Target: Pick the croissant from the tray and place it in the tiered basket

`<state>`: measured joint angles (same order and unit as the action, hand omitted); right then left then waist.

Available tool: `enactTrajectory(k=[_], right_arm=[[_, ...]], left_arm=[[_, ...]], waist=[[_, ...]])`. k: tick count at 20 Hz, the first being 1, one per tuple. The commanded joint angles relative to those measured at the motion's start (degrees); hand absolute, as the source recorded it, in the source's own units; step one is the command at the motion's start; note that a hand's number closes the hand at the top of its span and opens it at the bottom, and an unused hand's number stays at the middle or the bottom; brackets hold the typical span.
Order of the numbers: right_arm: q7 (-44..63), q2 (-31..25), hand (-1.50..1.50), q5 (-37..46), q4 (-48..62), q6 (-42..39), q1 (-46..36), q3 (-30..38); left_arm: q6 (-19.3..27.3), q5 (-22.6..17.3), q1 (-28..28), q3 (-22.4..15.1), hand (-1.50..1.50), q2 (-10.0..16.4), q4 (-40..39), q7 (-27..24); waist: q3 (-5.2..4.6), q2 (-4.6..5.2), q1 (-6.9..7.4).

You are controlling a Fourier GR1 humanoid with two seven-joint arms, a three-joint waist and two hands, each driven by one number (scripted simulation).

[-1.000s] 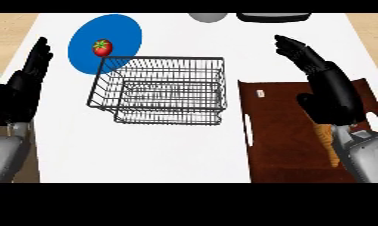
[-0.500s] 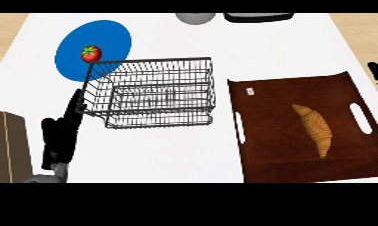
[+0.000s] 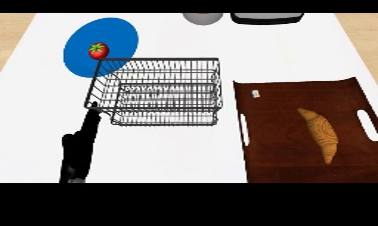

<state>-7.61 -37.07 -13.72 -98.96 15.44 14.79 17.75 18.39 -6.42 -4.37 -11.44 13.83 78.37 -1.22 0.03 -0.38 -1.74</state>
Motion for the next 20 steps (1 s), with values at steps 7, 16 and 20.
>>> enactTrajectory(k=[7, 16, 20], right_arm=[[23.98, -16.22, -1.5, 20.01, -15.88, -3.09, 14.3, -7.55], [49.84, -11.77, -1.5, 43.61, -24.92, -1.51, 8.17, -21.09], [55.93, -7.97, -1.5, 52.36, -21.11, -4.88, 0.97, -27.98]], left_arm=[[-0.22, 0.35, 0.1, -0.33, 0.0, -0.73, -0.43, 0.22], [-1.5, 0.82, 2.26, 0.92, 0.0, -1.01, -1.9, -0.41], [-2.38, 1.15, 0.51, 0.27, 0.0, -0.62, 1.21, 1.47]], waist=[[-0.42, 0.54, 0.92], [-0.11, 0.53, 2.2], [-0.06, 0.47, 2.6]])
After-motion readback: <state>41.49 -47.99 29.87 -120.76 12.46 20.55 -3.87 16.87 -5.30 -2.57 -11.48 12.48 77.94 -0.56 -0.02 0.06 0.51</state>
